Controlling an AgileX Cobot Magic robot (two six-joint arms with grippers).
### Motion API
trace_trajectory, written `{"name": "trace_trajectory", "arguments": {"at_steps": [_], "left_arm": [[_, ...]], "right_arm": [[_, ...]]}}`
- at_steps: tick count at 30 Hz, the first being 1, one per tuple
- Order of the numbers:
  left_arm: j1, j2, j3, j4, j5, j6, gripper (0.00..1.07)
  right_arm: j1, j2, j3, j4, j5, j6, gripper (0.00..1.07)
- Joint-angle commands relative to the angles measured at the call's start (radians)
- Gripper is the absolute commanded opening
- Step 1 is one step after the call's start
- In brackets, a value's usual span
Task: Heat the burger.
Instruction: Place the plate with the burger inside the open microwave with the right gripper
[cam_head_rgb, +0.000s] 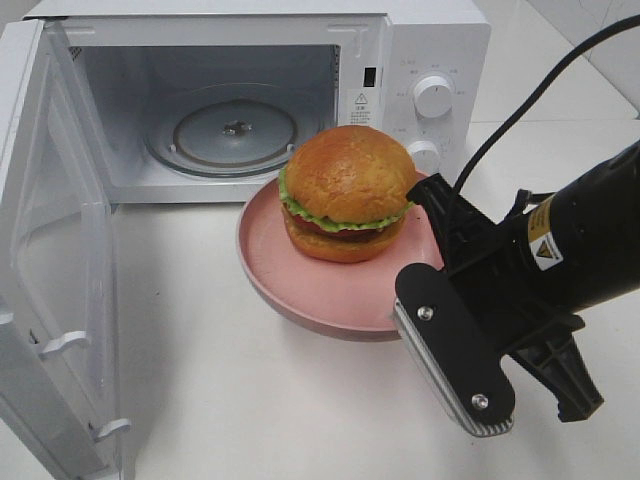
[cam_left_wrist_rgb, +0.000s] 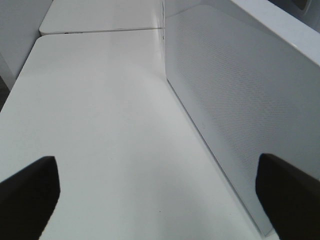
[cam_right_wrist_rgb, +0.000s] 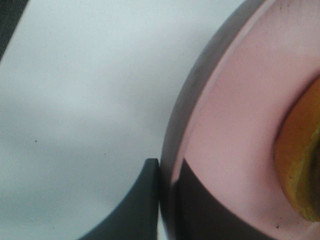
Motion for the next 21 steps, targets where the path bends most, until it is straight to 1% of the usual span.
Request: {"name": "trace_trajectory", "arguments": {"at_steps": [1,2,3,9,11,14,18,19,21], "left_arm": [[-0.006,-0.020,0.002,-0.006,-0.004,-0.001,1.00],[-0.006,-0.020,0.002,-0.006,-0.004,-0.001,1.00],[-0.006,-0.020,0.002,-0.006,-0.004,-0.001,1.00],[-0.006,-0.020,0.002,-0.006,-0.004,-0.001,1.00],[-0.006,-0.020,0.002,-0.006,-0.004,-0.001,1.00],[-0.006,-0.020,0.002,-0.006,-0.004,-0.001,1.00],[-0.006,-0.020,0.002,-0.006,-0.004,-0.001,1.00],[-0.006,-0.020,0.002,-0.006,-0.004,-0.001,1.00],[-0.006,-0.020,0.002,-0.006,-0.004,-0.001,1.00]], "right_arm": [[-0.004,0.010,-0.022,0.079,-0.071,-0.104,0.00],[-0.004,0.028,-0.027,0.131,-0.076,-0.142,0.00],[-0.004,0.048,-0.040,0.141,-0.079,-0.155,0.00],[-0.004,0.095,-0.070,0.129,-0.082,-0.145,0.00],[-0.004,0.136,-0.117,0.129,-0.082,-0.125,0.00],[-0.004,0.144,-0.127,0.129,-0.082,-0.125,0.00],[-0.004,0.198,-0.186,0.128,-0.082,-0.125,0.00],[-0.004,0.215,-0.206,0.110,-0.082,-0.125,0.00],[-0.004,0.224,-0.217,0.110,-0.082,-0.123,0.00]]}}
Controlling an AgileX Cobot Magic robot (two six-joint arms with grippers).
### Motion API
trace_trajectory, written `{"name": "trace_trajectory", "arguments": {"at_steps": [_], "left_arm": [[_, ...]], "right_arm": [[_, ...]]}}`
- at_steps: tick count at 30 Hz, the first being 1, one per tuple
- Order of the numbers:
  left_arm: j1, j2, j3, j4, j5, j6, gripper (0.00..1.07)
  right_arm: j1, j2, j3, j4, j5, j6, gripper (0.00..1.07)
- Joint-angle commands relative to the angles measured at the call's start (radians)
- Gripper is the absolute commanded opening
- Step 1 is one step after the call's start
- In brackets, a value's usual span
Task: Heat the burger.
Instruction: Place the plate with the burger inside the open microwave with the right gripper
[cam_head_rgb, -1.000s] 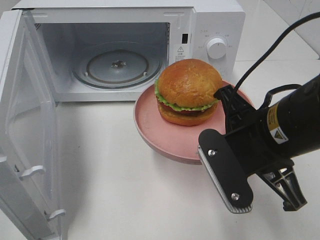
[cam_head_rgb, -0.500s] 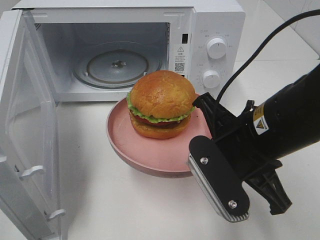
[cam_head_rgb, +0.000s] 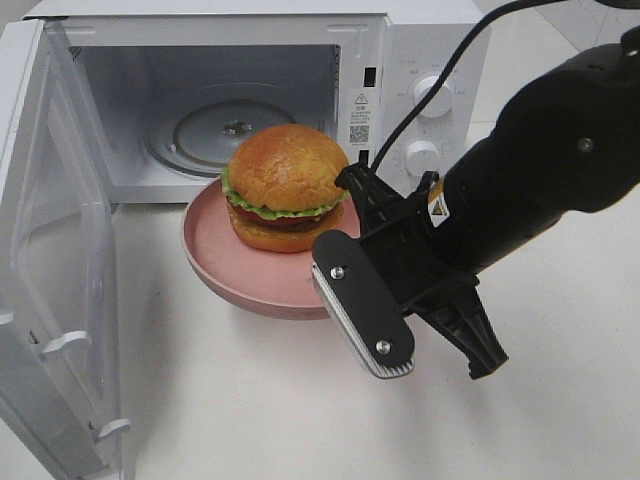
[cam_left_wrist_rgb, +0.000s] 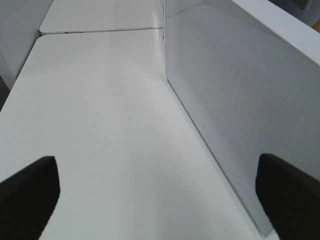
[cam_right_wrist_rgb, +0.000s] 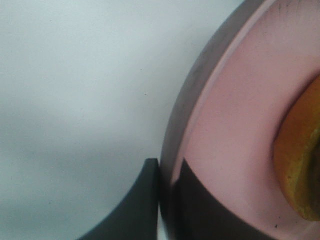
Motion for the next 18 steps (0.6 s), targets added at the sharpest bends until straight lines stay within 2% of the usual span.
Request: {"name": "trace_trajectory", "arguments": {"at_steps": [1,3,6,8,18], "left_arm": [[-0.006,-0.020,0.002,-0.006,-0.004,-0.001,1.00],[-0.006,-0.020,0.002,-0.006,-0.004,-0.001,1.00],[-0.006,-0.020,0.002,-0.006,-0.004,-0.001,1.00],[-0.006,-0.020,0.002,-0.006,-0.004,-0.001,1.00],[-0.006,-0.020,0.002,-0.006,-0.004,-0.001,1.00]], "right_arm": [[-0.004,0.003,-0.029,-0.010,-0.058,0.007,0.00],[-0.003,0.042,-0.073,-0.084,-0.060,0.068,0.00],[-0.002,0.054,-0.085,-0.107,-0.060,0.096,0.00],[-0.001,0.091,-0.127,-0.202,-0.060,0.185,0.00],[-0.001,0.169,-0.220,-0.238,-0.065,0.272,0.00]]}}
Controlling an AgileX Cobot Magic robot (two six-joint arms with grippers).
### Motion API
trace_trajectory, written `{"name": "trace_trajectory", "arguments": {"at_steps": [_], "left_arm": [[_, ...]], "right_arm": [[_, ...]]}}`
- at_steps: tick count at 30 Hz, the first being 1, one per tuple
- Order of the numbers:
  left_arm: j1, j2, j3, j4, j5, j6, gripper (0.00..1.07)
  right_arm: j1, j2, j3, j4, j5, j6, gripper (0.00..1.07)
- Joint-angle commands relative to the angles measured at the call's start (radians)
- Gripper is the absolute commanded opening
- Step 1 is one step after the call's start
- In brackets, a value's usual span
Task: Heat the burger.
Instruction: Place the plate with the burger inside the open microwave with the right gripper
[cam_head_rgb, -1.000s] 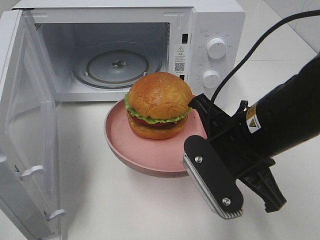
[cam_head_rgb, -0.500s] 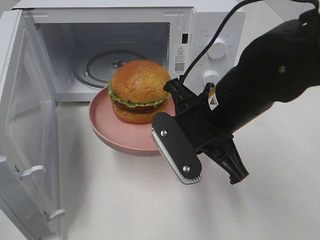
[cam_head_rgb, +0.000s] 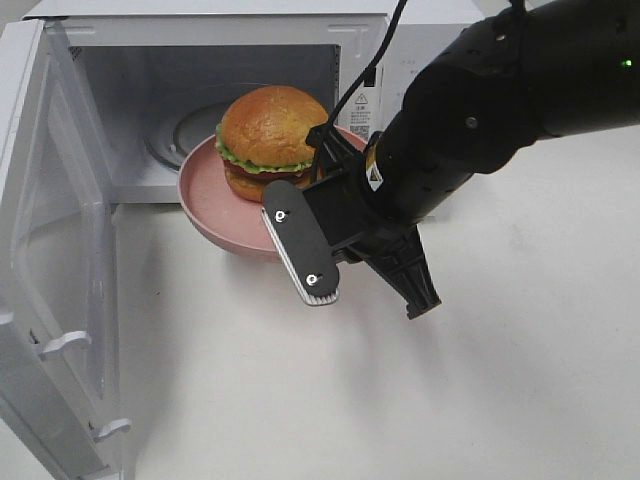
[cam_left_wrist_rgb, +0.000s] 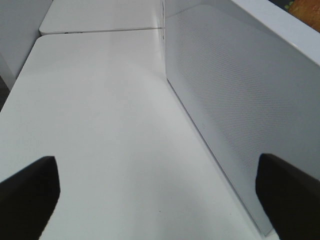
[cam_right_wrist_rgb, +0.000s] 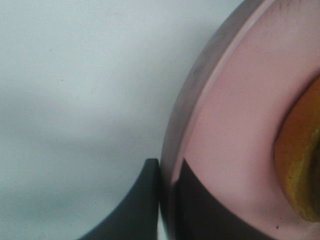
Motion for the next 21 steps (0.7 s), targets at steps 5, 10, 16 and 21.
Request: {"name": "trace_trajectory", "arguments": {"at_steps": [5,10,16,21], "left_arm": [[-0.006,-0.020,0.002,-0.006,-0.004,-0.001,1.00],[-0.006,-0.020,0.002,-0.006,-0.004,-0.001,1.00],[-0.006,-0.020,0.002,-0.006,-0.004,-0.001,1.00],[-0.006,-0.020,0.002,-0.006,-0.004,-0.001,1.00]], "right_arm": [[0.000,0.055,-0.070,-0.020,-0.064,0.016,0.00],[0.017,0.092,-0.115,-0.020,-0.064,0.031,0.00],[0.023,0.154,-0.199,-0.020,-0.061,0.092,0.00],[0.023,0.178,-0.236,-0.028,-0.060,0.117,0.00]]}}
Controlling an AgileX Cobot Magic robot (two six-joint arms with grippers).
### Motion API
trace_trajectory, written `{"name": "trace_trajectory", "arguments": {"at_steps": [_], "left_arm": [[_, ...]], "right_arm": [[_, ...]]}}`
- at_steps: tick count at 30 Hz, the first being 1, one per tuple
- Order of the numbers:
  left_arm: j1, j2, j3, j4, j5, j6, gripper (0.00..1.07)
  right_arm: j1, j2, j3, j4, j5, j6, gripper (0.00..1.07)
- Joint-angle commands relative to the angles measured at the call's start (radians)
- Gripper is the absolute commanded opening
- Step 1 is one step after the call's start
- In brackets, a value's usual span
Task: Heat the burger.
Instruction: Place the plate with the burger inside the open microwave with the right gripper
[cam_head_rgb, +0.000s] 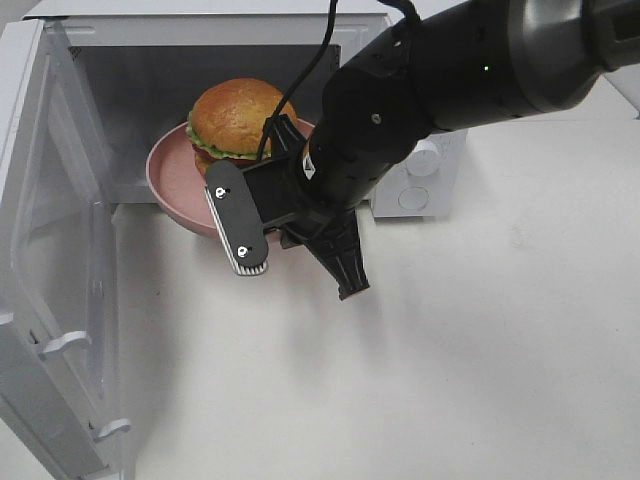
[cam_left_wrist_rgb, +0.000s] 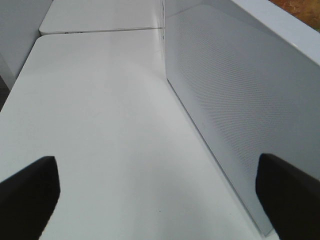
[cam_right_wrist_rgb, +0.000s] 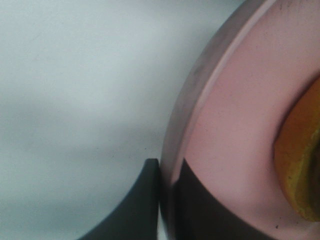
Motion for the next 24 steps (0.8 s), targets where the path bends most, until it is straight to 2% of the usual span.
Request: {"name": "trace_trajectory", "arguments": {"at_steps": [1,11,24], "left_arm": [[-0.006,-0.020,0.002,-0.006,-0.004,-0.001,1.00],[-0.006,-0.020,0.002,-0.006,-0.004,-0.001,1.00],[-0.006,-0.020,0.002,-0.006,-0.004,-0.001,1.00]], "right_arm": [[0.000,0.009,-0.046,-0.027,-0.055,0.017,0.00],[0.000,0.088,-0.154,-0.051,0.028,0.017,0.00],[0.000,0.207,-0.374,-0.079,0.133,0.134,0.00]]}}
